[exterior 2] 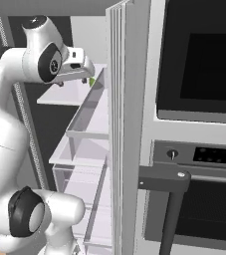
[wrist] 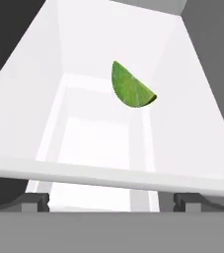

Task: Grab a lemon wedge from the fridge and one ice cube from the ice bowl, and put them in the glass of lemonade.

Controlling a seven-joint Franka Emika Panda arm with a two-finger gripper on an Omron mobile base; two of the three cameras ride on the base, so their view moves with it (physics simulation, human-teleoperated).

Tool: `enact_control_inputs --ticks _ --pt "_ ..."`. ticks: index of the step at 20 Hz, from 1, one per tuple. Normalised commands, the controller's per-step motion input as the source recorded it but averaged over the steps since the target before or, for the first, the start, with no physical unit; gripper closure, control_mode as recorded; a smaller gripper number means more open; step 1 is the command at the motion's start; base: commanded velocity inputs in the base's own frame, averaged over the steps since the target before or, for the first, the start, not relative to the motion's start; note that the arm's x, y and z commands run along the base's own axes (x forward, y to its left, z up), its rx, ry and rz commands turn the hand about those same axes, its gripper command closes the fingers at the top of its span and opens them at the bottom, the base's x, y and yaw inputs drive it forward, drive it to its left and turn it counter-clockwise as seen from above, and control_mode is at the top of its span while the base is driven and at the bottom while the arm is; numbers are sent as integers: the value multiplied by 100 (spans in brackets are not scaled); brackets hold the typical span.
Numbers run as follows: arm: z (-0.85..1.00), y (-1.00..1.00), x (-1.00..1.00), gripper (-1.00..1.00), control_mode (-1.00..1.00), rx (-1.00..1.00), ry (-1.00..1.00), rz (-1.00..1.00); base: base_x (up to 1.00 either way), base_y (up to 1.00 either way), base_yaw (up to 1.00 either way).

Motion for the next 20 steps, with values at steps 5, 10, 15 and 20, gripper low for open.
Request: enact_control_inputs --ticks 5,10,15,20 --pt "-54 -8 19 -100 -100 0 -1 4 0 0 0" --pt "-33 -2 32 -100 -100 0 -5 6 0 0 0" --pt "0 -1 46 -100 -100 0 0 7 0 0 0" --pt "0 -6 60 -100 -100 0 0 12 0 0 0"
